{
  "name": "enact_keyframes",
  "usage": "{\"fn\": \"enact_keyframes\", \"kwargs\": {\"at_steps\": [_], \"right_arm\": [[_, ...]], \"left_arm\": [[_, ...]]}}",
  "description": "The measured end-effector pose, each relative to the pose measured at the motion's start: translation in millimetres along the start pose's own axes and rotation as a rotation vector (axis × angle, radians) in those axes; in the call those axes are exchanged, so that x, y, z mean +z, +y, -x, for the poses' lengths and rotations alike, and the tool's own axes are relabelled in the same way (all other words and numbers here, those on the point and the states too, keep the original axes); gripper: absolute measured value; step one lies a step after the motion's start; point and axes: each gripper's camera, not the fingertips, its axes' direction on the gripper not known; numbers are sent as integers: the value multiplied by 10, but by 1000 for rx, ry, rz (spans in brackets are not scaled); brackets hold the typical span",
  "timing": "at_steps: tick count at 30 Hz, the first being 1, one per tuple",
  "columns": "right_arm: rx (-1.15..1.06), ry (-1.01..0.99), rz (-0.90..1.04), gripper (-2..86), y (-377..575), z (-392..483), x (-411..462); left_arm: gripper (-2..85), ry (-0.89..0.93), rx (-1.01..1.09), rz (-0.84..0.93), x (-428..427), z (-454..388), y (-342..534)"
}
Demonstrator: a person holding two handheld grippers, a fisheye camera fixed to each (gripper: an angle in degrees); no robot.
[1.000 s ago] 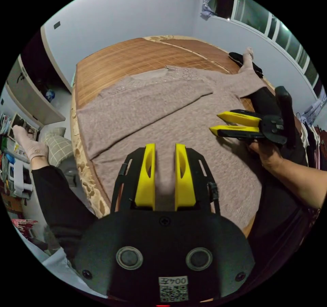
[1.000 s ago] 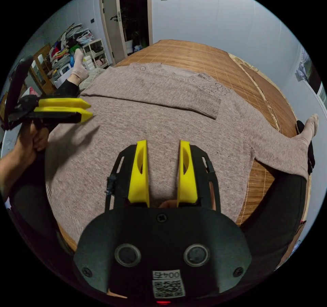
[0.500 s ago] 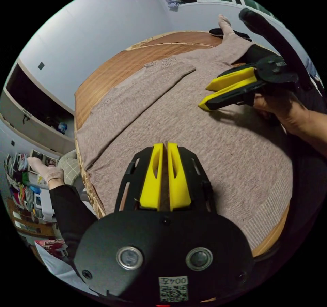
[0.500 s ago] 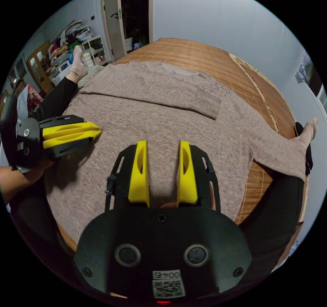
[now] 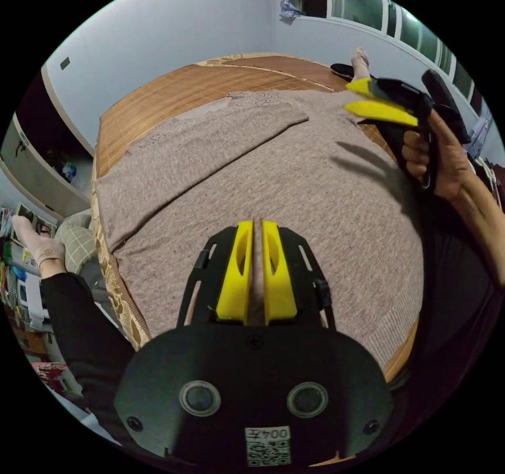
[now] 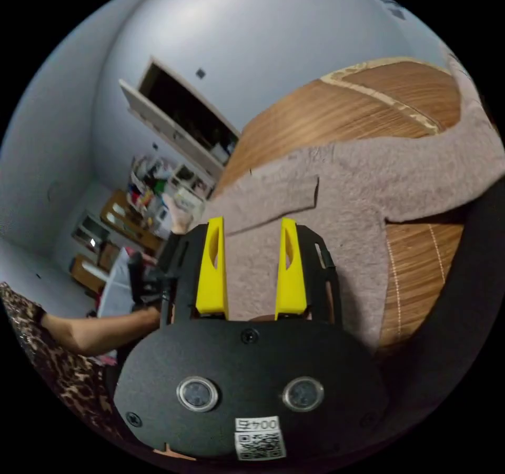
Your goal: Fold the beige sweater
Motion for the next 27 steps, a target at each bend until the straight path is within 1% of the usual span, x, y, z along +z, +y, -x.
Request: {"fn": "enact_keyframes", "kwargs": {"at_steps": [2,3,5,6,8,9,11,13,16,22,24,26,27], "right_arm": [[79,-78,-167,139,-184,-144,-704],[100,-83,-206,139,-230,-188,-880],[178,-88,-334,138,-416,-447,-1542],[200,-72,-352,138,-464,-530,-1693],[331,22,-404,142,-630,-947,-2233],[366,37,-419,143,-658,-1069,-2351],[524,89,-444,142,-725,-1583,-2724],[636,116,-454,141,-735,-1900,-2915],[731,159,-420,140,-789,-2234,-3038],[819,171,-324,136,-892,-2564,-2908],[827,158,-332,118,-887,-2603,-2876],[806,137,-343,52,-891,-2591,-2857],[795,129,-351,40,-896,-2565,-2859]], "left_arm": [[17,-13,12,-3,8,-38,-18],[17,-19,17,-3,10,-53,-23],[16,-41,38,-2,27,-108,-46],[16,-43,39,-2,31,-112,-52],[15,-22,28,-1,51,-79,-77],[14,-15,22,-1,56,-63,-82],[14,14,-4,1,80,1,-108],[13,31,-11,1,99,30,-127],[13,30,-11,1,126,40,-160],[12,23,-8,0,179,59,-233],[12,26,-10,-1,196,76,-256],[12,30,-12,-1,220,100,-288],[12,31,-12,-1,226,105,-296]]}}
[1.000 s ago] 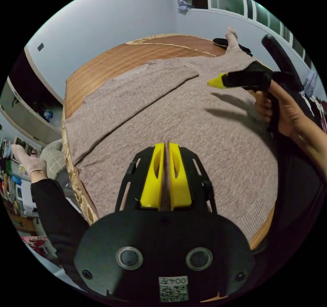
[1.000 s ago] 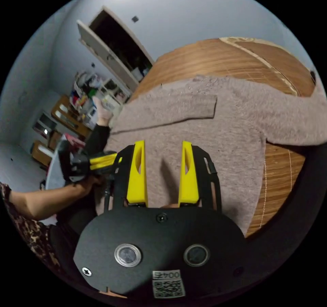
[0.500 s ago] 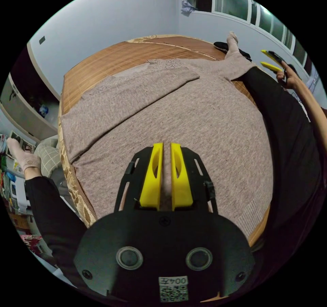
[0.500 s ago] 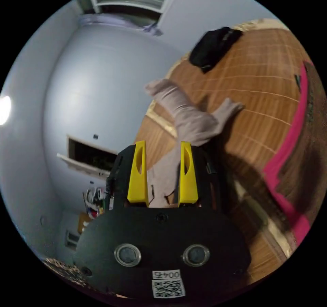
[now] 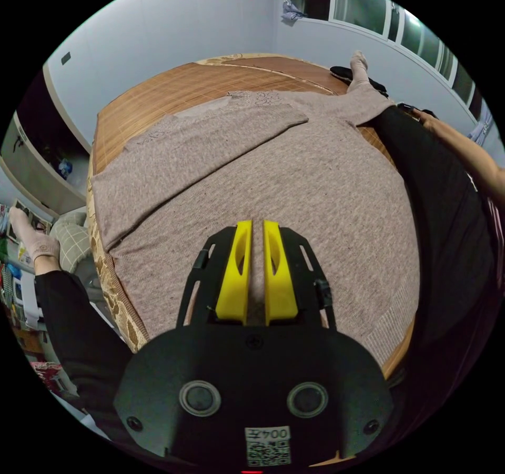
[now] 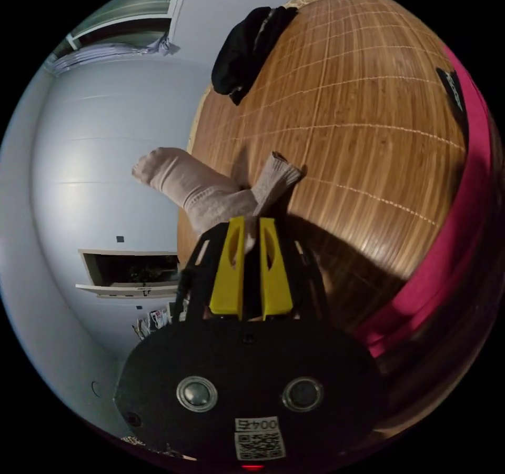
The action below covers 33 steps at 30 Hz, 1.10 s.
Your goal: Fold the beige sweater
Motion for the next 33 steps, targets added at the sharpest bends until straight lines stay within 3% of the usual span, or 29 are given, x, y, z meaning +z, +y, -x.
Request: {"fn": "enact_keyframes", "kwargs": {"at_steps": [7,12,14,21,26,33], "right_arm": [[-498,-72,-58,0,784,1313,-50],[-899,-106,51,20,2017,2346,436],[-1047,-148,177,83,2726,2562,830],[-1172,-61,276,119,4335,1959,1609],[-1381,278,221,110,5397,1222,2220],[-1441,379,364,114,5777,744,2973]], "left_arm": [[13,10,-6,-3,71,82,-106],[14,10,-6,-5,119,136,-184],[15,12,-7,-6,144,170,-225],[14,36,-18,-9,218,301,-340],[16,71,-38,-8,285,445,-438],[25,99,-59,-10,357,601,-563]]}}
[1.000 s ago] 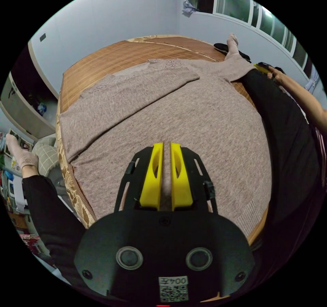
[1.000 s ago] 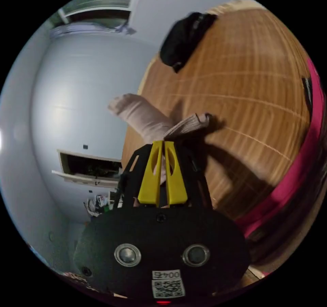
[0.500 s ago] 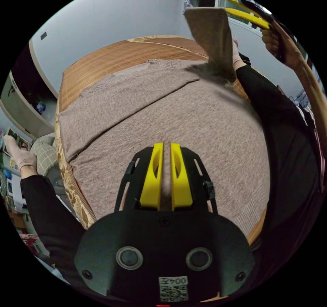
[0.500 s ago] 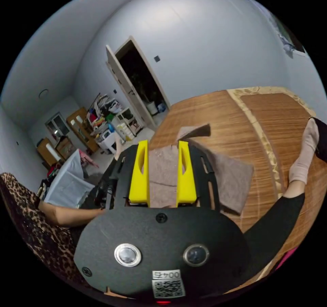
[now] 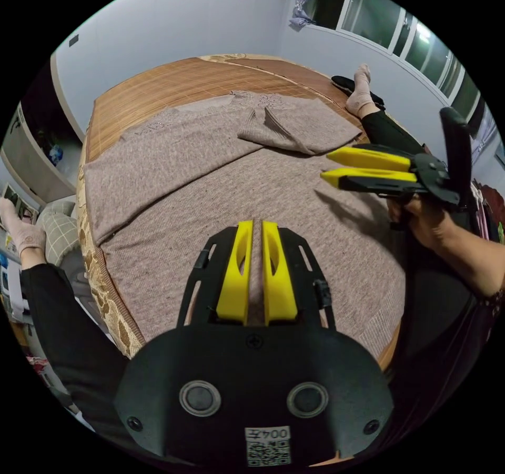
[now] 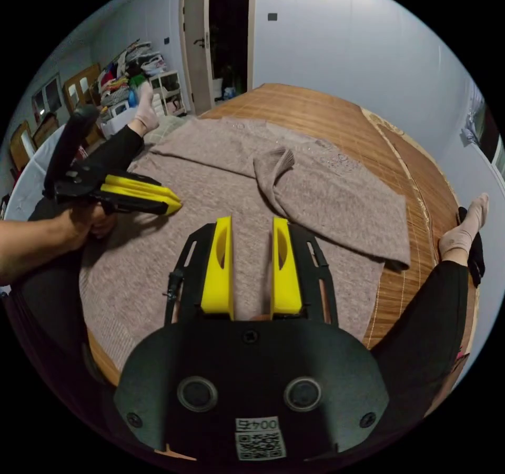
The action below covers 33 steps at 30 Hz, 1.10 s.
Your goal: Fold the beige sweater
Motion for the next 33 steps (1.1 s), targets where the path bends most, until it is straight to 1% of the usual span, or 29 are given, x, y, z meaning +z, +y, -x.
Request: {"fn": "enact_keyframes", "kwargs": {"at_steps": [4,6,11,15,16,22,25,27,30,32,33], "right_arm": [[-26,-17,118,112,-2,101,429],[-19,-13,107,111,17,121,522],[2,-43,110,111,56,99,810],[12,-60,110,108,74,73,987],[14,-65,109,106,79,64,1043],[28,-68,109,97,103,-6,1303],[42,-73,109,91,120,-68,1416],[50,-80,108,87,131,-114,1479],[65,-85,107,82,145,-189,1578],[72,-84,108,79,155,-242,1651],[72,-84,108,79,158,-254,1668]], "left_arm": [[39,89,-40,21,18,157,-132],[51,130,-35,18,2,175,-246],[115,163,-47,-31,-54,171,-888],[131,144,-69,-11,54,154,-1372],[132,117,-69,4,114,137,-1507],[119,26,-84,133,530,162,-1860],[62,13,-103,163,625,272,-1862],[41,34,-113,135,562,339,-1864],[28,15,-56,4,195,360,-1914],[23,18,21,-144,-250,335,-1918],[22,12,38,-182,-364,330,-1897]]}}
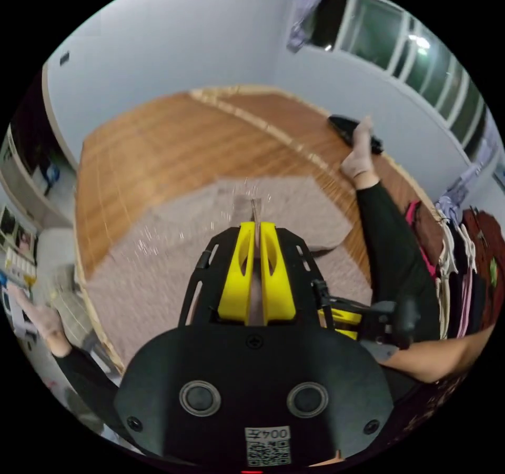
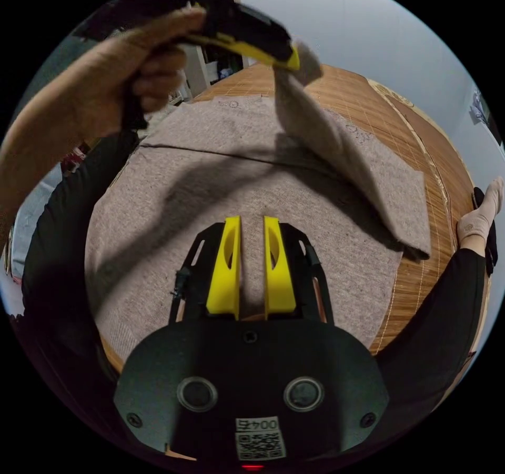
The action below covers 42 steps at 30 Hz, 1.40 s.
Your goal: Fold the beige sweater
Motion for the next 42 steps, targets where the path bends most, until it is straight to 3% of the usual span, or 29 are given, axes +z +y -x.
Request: {"fn": "enact_keyframes", "kwargs": {"at_steps": [5,11,14,19,24,32,37,42], "right_arm": [[5,-2,0,76,0,-132,130],[7,-1,0,74,0,-276,247],[8,-1,-1,73,1,-349,293],[18,-5,0,67,0,-479,355],[29,-16,-1,64,2,-609,400],[33,-13,0,52,3,-774,455],[37,-17,0,60,8,-859,474],[37,-17,0,60,17,-925,484]], "left_arm": [[18,-104,-20,-184,-488,233,447],[18,-7,-328,-62,-30,1029,1306],[18,56,-417,-86,22,1266,1546],[18,107,-378,-131,-69,1386,1585],[17,135,-399,-61,-27,1527,1877],[16,222,-685,-149,-203,2025,2597],[25,201,-686,-132,-148,2210,2404],[55,106,-555,2,74,2174,2070]]}}
